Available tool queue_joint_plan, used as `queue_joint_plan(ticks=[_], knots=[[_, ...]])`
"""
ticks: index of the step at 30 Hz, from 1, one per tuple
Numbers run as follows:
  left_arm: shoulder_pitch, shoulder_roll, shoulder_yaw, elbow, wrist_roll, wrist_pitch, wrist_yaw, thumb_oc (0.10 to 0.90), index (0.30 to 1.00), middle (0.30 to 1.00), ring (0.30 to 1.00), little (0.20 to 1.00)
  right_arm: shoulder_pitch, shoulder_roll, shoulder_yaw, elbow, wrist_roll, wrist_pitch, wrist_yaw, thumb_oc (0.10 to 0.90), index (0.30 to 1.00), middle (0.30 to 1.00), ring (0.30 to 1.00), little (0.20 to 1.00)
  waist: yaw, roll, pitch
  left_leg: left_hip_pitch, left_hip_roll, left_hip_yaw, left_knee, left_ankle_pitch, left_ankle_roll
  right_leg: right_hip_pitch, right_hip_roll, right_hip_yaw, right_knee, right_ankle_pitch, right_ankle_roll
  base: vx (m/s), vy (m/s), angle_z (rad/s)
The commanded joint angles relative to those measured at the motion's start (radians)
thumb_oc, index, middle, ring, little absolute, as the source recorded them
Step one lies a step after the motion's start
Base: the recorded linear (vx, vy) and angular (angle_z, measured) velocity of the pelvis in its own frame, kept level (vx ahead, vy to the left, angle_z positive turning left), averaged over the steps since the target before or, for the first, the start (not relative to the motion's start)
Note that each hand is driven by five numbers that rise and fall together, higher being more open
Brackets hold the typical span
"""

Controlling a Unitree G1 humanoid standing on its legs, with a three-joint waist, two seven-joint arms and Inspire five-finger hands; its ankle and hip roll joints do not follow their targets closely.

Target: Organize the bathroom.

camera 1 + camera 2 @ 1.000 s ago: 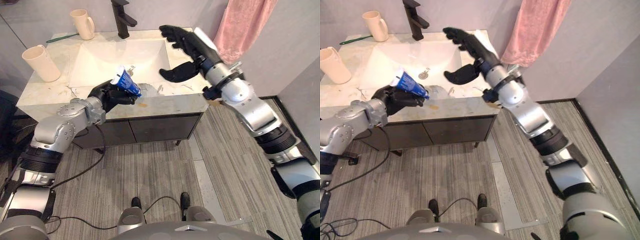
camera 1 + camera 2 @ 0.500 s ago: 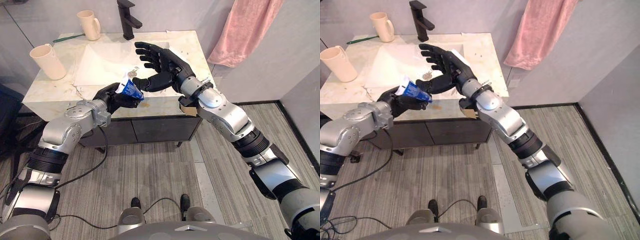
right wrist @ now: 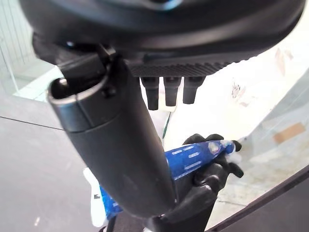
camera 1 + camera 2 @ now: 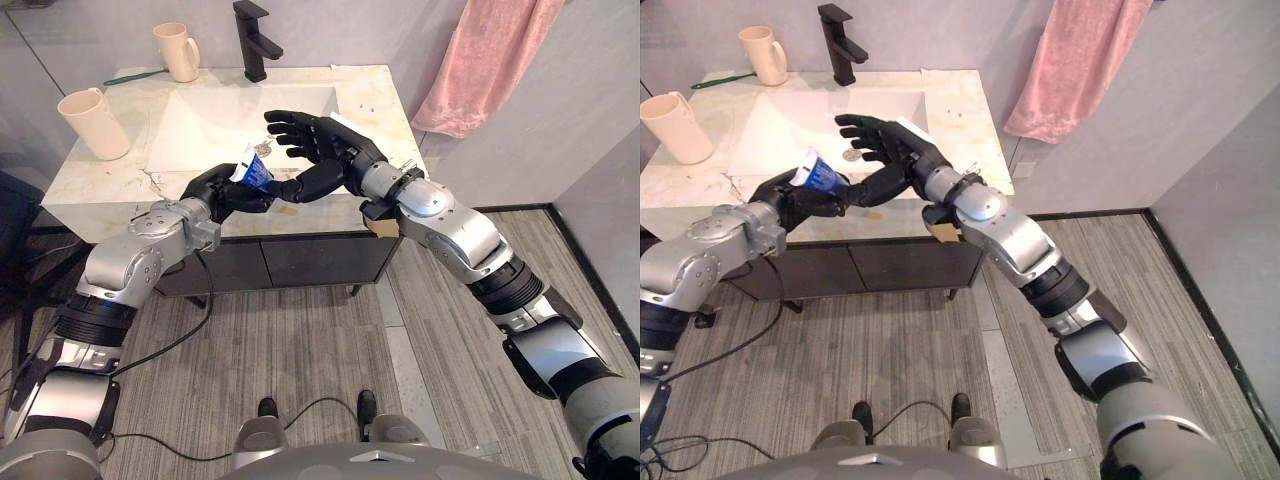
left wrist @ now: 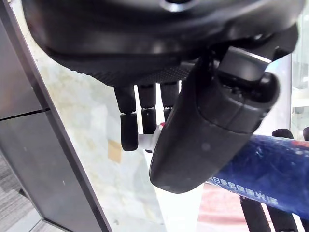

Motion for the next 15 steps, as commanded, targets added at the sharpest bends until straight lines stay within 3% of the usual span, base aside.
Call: queue_joint_plan(ticks=[1,15], knots=[[-0.165,0.017,0.076,-0.02,-0.004,-0.127,-0.009,0.4,0.3,0.3,0.3,0.3,-0.058,0.003,-0.038,-0.013,-0.043,-0.068,-0.004,0.8,0.9,0.9,0.9,0.9,0.002,0.033,-0.117,0.037,0.095,0.034,0.057,-0.086,-0.007,-0.056,-0.068,0.047,0.127,-0.203,0.072,0.0,0.0,0.0],[-0.162,0.014,0.073,0.009,0.013,-0.131,-0.031,0.4,0.3,0.3,0.3,0.3,-0.056,0.028,-0.072,-0.059,0.05,-0.107,0.002,0.8,0.9,0.9,0.9,0.9,-0.005,0.039,-0.106,0.042,0.09,0.034,0.053,-0.086,-0.002,-0.059,-0.07,0.057,0.135,-0.205,0.076,0.0,0.0,0.0]])
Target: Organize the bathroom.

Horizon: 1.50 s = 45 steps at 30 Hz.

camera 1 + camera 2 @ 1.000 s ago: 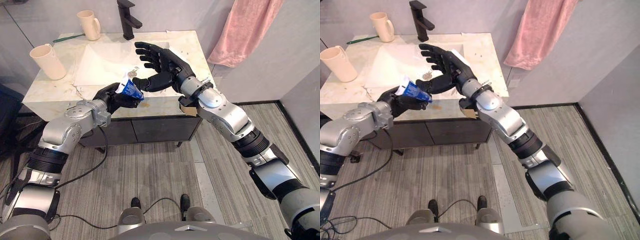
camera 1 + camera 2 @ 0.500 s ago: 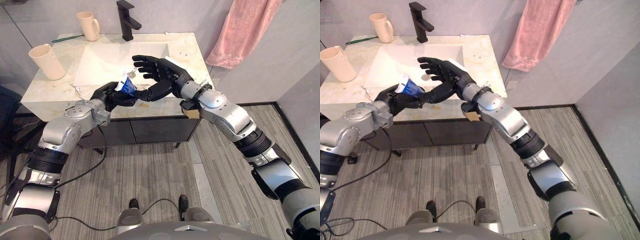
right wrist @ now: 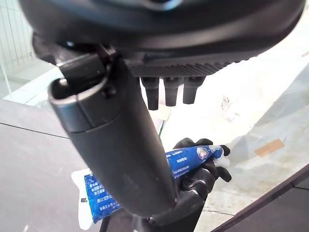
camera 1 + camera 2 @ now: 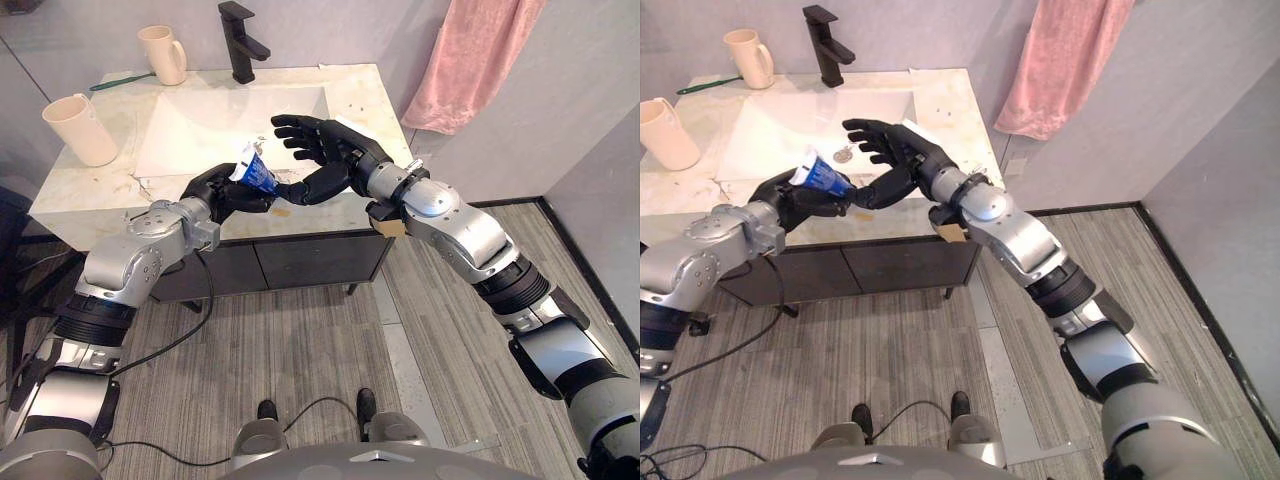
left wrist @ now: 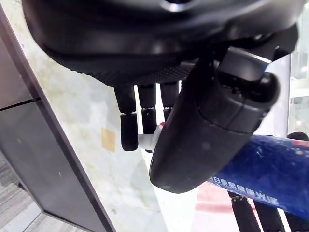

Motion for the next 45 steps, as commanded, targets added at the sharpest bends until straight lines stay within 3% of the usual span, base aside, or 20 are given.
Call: queue_joint_plan(ticks=[1,42,43,44,45], knots=[[-0.163,0.011,0.064,0.01,0.013,-0.13,-0.017,0.4,0.3,0.3,0.3,0.3,-0.06,0.041,-0.07,-0.065,0.042,-0.118,-0.007,0.8,0.9,0.9,0.9,0.9,0.021,0.039,-0.106,0.039,0.089,0.027,0.054,-0.087,-0.001,-0.059,-0.071,0.053,0.136,-0.205,0.076,0.0,0.0,0.0],[-0.194,-0.025,0.008,0.094,0.013,-0.147,-0.03,0.4,0.3,0.3,0.3,0.3,-0.068,0.142,-0.007,-0.055,0.145,-0.117,-0.018,0.8,0.9,0.9,0.9,0.9,0.028,0.043,-0.094,0.038,0.09,0.016,0.061,-0.075,0.001,-0.05,-0.067,0.046,0.144,-0.204,0.064,0.0,0.0,0.0],[-0.194,-0.024,0.006,0.095,0.011,-0.15,-0.029,0.4,0.3,0.3,0.3,0.3,-0.066,0.143,-0.006,-0.053,0.138,-0.118,-0.018,0.595,0.592,0.592,0.592,0.592,0.028,0.044,-0.093,0.038,0.091,0.017,0.062,-0.075,0.001,-0.05,-0.068,0.045,0.144,-0.204,0.064,0.0,0.0,0.0],[-0.194,-0.024,0.006,0.095,0.011,-0.15,-0.029,0.4,0.3,0.3,0.3,0.3,-0.066,0.143,-0.006,-0.053,0.138,-0.118,-0.018,0.595,0.592,0.592,0.592,0.592,0.028,0.044,-0.093,0.038,0.091,0.017,0.062,-0.075,0.001,-0.05,-0.068,0.045,0.144,-0.204,0.064,0.0,0.0,0.0],[-0.198,-0.023,0.006,0.095,0.009,-0.148,-0.024,0.4,0.3,0.3,0.3,0.3,-0.067,0.144,-0.006,-0.054,0.135,-0.119,-0.02,0.425,0.338,0.338,0.338,0.338,0.028,0.044,-0.093,0.039,0.09,0.017,0.06,-0.075,0.001,-0.05,-0.067,0.045,0.144,-0.204,0.065,0.0,0.0,0.0]])
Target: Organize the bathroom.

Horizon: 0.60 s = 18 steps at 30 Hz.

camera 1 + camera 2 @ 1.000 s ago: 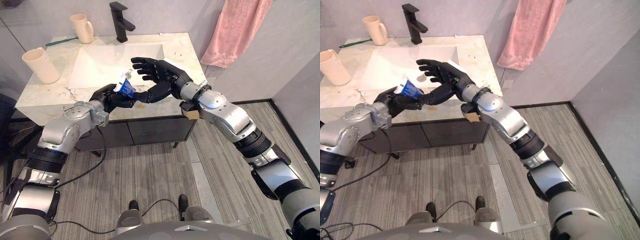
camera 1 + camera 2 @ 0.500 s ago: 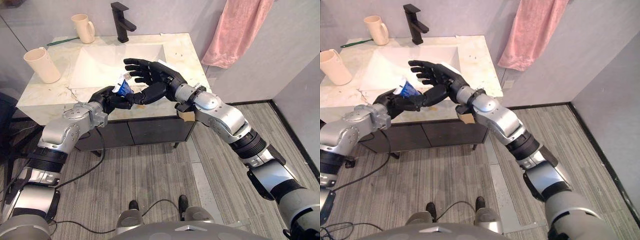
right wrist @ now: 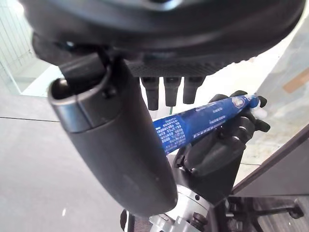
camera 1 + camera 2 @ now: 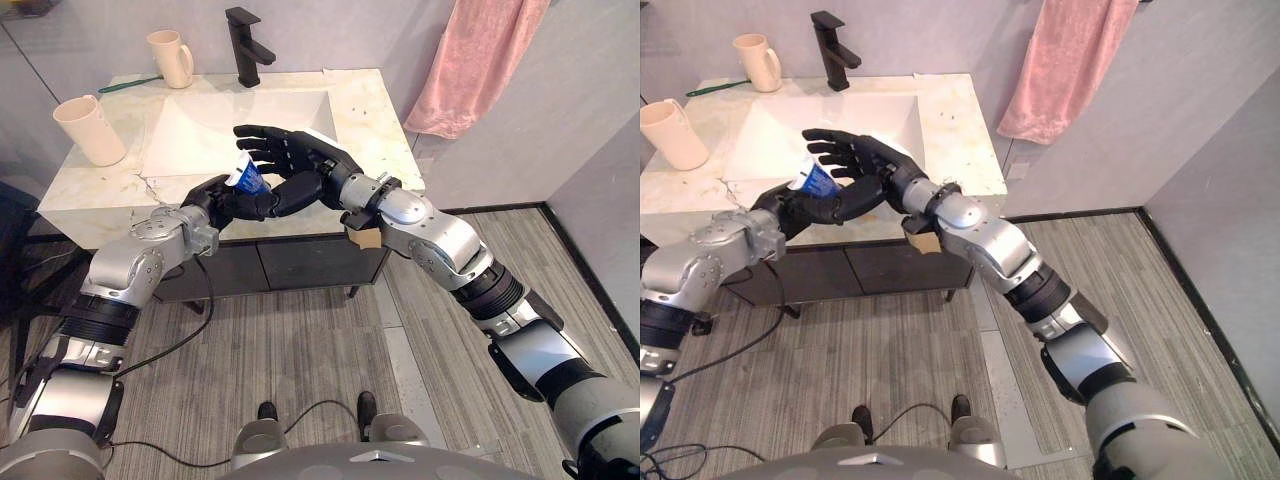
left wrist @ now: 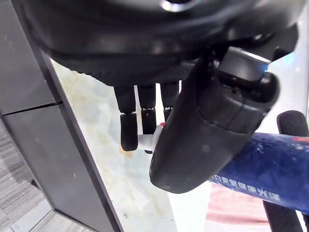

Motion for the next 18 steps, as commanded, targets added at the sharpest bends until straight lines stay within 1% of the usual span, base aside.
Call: queue_joint_plan(ticks=[1,17,18], knots=[[-0.202,-0.006,0.014,0.009,0.003,-0.147,-0.001,0.4,0.3,0.3,0.3,0.3,-0.069,0.051,-0.041,-0.047,0.007,-0.121,-0.012,0.4,0.3,0.3,0.3,0.3,0.022,0.043,-0.092,0.031,0.09,0.023,0.058,-0.076,-0.001,-0.062,-0.067,0.049,0.142,-0.203,0.065,0.0,0.0,0.0],[-0.208,-0.012,0.013,-0.023,-0.003,-0.123,0.031,0.4,0.3,0.3,0.3,0.3,-0.076,0.056,-0.048,-0.047,-0.005,-0.117,-0.018,0.4,0.3,0.3,0.3,0.3,0.022,0.044,-0.09,0.033,0.09,0.024,0.054,-0.072,-0.001,-0.057,-0.067,0.047,0.137,-0.202,0.065,0.0,0.0,0.0],[-0.207,-0.015,0.014,-0.026,0.001,-0.121,0.034,0.4,0.3,0.3,0.3,0.3,-0.077,0.059,-0.05,-0.044,-0.009,-0.116,-0.018,0.408,0.312,0.312,0.312,0.312,0.023,0.044,-0.091,0.034,0.091,0.025,0.053,-0.072,-0.002,-0.057,-0.068,0.047,0.135,-0.201,0.066,0.0,0.0,0.0]])
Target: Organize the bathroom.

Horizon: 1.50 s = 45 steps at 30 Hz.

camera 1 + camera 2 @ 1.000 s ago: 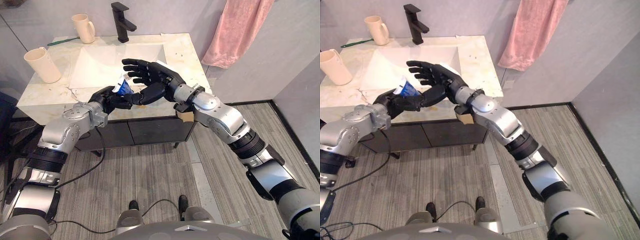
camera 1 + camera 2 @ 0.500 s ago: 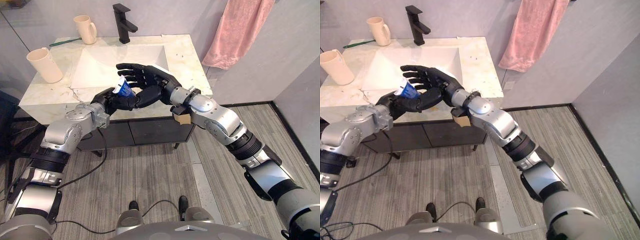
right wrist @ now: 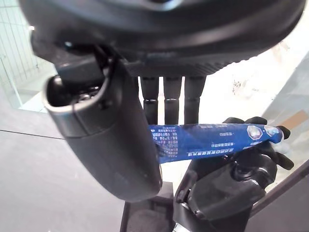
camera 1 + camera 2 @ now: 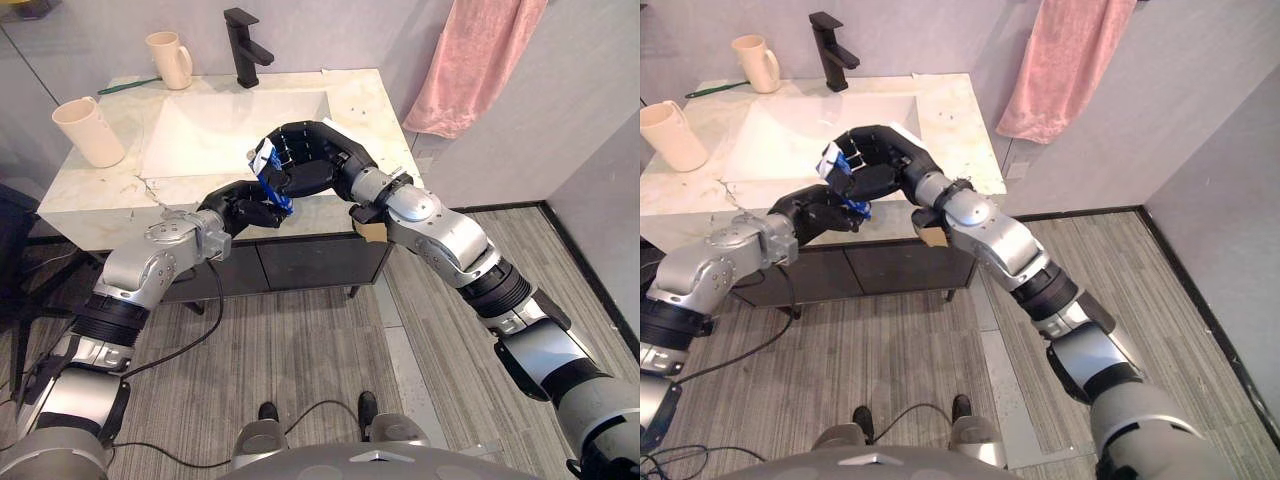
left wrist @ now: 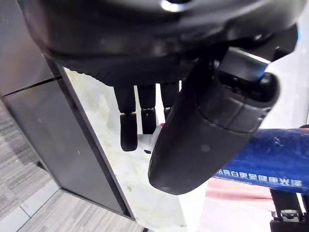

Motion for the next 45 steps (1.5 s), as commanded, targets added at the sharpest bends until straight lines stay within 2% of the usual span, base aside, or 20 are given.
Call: queue_joint_plan(ticks=[1,2,6,10,14,22,29,30,33,36,38,39,40,41,45], knots=[[-0.2,0.005,0.062,-0.01,0.01,-0.121,0.061,0.4,0.3,0.3,0.3,0.3,-0.077,0.082,-0.038,-0.054,0.033,-0.11,0.043,0.409,0.314,0.314,0.314,0.314,0.025,0.038,-0.09,0.032,0.09,0.024,0.053,-0.073,-0.002,-0.059,-0.068,0.049,0.134,-0.2,0.066,0.0,0.0,0.0],[-0.2,0.007,0.062,-0.008,0.008,-0.114,0.066,0.8,0.9,0.9,0.9,0.9,-0.078,0.078,-0.04,-0.055,0.031,-0.113,0.043,0.411,0.316,0.316,0.316,0.316,0.025,0.038,-0.09,0.033,0.089,0.024,0.052,-0.073,-0.001,-0.058,-0.068,0.048,0.132,-0.2,0.067,0.0,0.0,0.0],[-0.196,0.001,0.06,-0.001,0.005,-0.101,0.065,0.8,0.9,0.9,0.9,0.9,-0.076,0.078,-0.044,-0.059,0.01,-0.12,0.042,0.413,0.319,0.319,0.319,0.319,0.026,0.038,-0.089,0.031,0.089,0.023,0.056,-0.075,0.0,-0.058,-0.069,0.049,0.13,-0.198,0.067,0.0,0.0,0.0],[-0.162,-0.005,0.085,0.002,-0.024,-0.069,0.132,0.8,0.9,0.9,0.9,0.9,-0.074,0.071,-0.051,-0.068,-0.04,-0.146,0.036,0.413,0.319,0.319,0.319,0.319,0.03,0.039,-0.086,0.032,0.09,0.024,0.056,-0.077,0.001,-0.057,-0.069,0.047,0.126,-0.196,0.066,0.0,0.0,0.0],[-0.069,-0.021,0.156,0.003,-0.045,-0.059,0.189,0.8,0.9,0.9,0.9,0.9,-0.064,0.057,-0.073,-0.093,-0.076,-0.17,0.017,0.424,0.335,0.335,0.335,0.335,0.039,0.038,-0.079,0.026,0.088,0.017,0.055,-0.076,0.002,-0.062,-0.07,0.045,0.127,-0.195,0.066,0.0,0.0,0.0],[0.121,-0.068,0.286,-0.041,-0.041,-0.081,0.252,0.8,0.9,0.9,0.9,0.9,-0.041,0.026,-0.117,-0.149,-0.13,-0.184,-0.019,0.417,0.326,0.326,0.326,0.326,0.061,0.034,-0.062,0.019,0.086,0.004,0.056,-0.078,0.004,-0.068,-0.07,0.039,0.132,-0.198,0.062,-0.01,0.013,0.05],[0.209,-0.126,0.315,-0.103,-0.134,-0.09,0.271,0.8,0.9,0.9,0.9,0.9,-0.038,0.009,-0.127,-0.161,-0.172,-0.197,-0.047,0.411,0.316,0.316,0.316,0.316,0.083,0.031,-0.051,0.014,0.09,-0.015,0.078,-0.082,0.003,-0.065,-0.06,0.025,0.167,-0.22,0.046,-0.01,0.015,0.04],[0.253,-0.169,0.32,-0.137,-0.185,-0.107,0.301,0.8,0.9,0.9,0.9,0.9,-0.034,0.005,-0.127,-0.159,-0.177,-0.211,-0.054,0.403,0.305,0.305,0.305,0.305,0.093,0.028,-0.05,0.013,0.092,-0.026,0.088,-0.083,0.003,-0.061,-0.05,0.022,0.179,-0.229,0.036,0.0,0.005,0.06],[0.322,-0.228,0.334,-0.172,-0.218,-0.162,0.36,0.8,0.9,0.9,0.9,0.9,-0.025,-0.003,-0.129,-0.165,-0.187,-0.221,-0.055,0.4,0.3,0.3,0.3,0.3,0.106,0.022,-0.049,0.009,0.094,-0.036,0.097,-0.077,0.004,-0.057,-0.036,0.019,0.185,-0.233,0.02,0.02,0.0,0.07],[0.384,-0.274,0.353,-0.163,-0.121,-0.206,0.41,0.8,0.9,0.9,0.9,0.9,-0.023,-0.007,-0.134,-0.17,-0.177,-0.216,-0.054,0.4,0.3,0.3,0.3,0.3,0.115,0.018,-0.049,0.011,0.094,-0.045,0.106,-0.086,0.002,-0.05,-0.027,0.009,0.192,-0.247,0.01,0.03,-0.004,0.15],[0.441,-0.312,0.367,-0.111,-0.068,-0.249,0.49,0.8,0.9,0.9,0.9,0.9,-0.028,-0.017,-0.136,-0.166,-0.157,-0.206,-0.058,0.4,0.3,0.3,0.3,0.3,0.124,0.013,-0.045,0.008,0.095,-0.048,0.111,-0.081,0.0,-0.045,-0.02,-0.004,0.191,-0.248,0.0,0.0,-0.01,0.16],[0.47,-0.329,0.379,-0.046,0.005,-0.278,0.502,0.8,0.9,0.9,0.9,0.9,-0.032,-0.02,-0.135,-0.155,-0.152,-0.207,-0.055,0.4,0.3,0.3,0.3,0.3,0.129,0.01,-0.044,0.007,0.095,-0.047,0.112,-0.079,-0.001,-0.045,-0.017,-0.012,0.191,-0.249,-0.005,-0.03,-0.01,0.22],[0.519,-0.356,0.405,0.126,0.015,-0.366,0.505,0.8,0.9,0.9,0.9,0.9,-0.046,-0.03,-0.13,-0.127,-0.139,-0.213,-0.052,0.4,0.3,0.3,0.3,0.3,0.134,0.006,-0.044,0.005,0.095,-0.048,0.108,-0.07,-0.006,-0.042,-0.015,-0.027,0.187,-0.247,-0.011,-0.03,-0.007,0.27],[0.526,-0.363,0.41,0.156,0.03,-0.378,0.506,0.8,0.9,0.9,0.9,0.9,-0.049,-0.03,-0.128,-0.12,-0.137,-0.214,-0.051,0.4,0.3,0.3,0.3,0.3,0.135,0.005,-0.045,0.004,0.095,-0.049,0.108,-0.069,-0.007,-0.042,-0.015,-0.029,0.184,-0.246,-0.011,-0.04,0.001,0.28],[0.559,-0.408,0.421,0.467,0.077,-0.478,0.463,0.8,0.9,0.9,0.9,0.9,-0.078,-0.032,-0.112,-0.049,-0.135,-0.243,-0.022,0.4,0.3,0.3,0.3,0.3,0.126,0.006,-0.044,0.011,0.103,-0.02,0.084,-0.051,-0.015,-0.042,-0.013,-0.049,0.171,-0.24,-0.012,-0.04,0.011,0.13]])
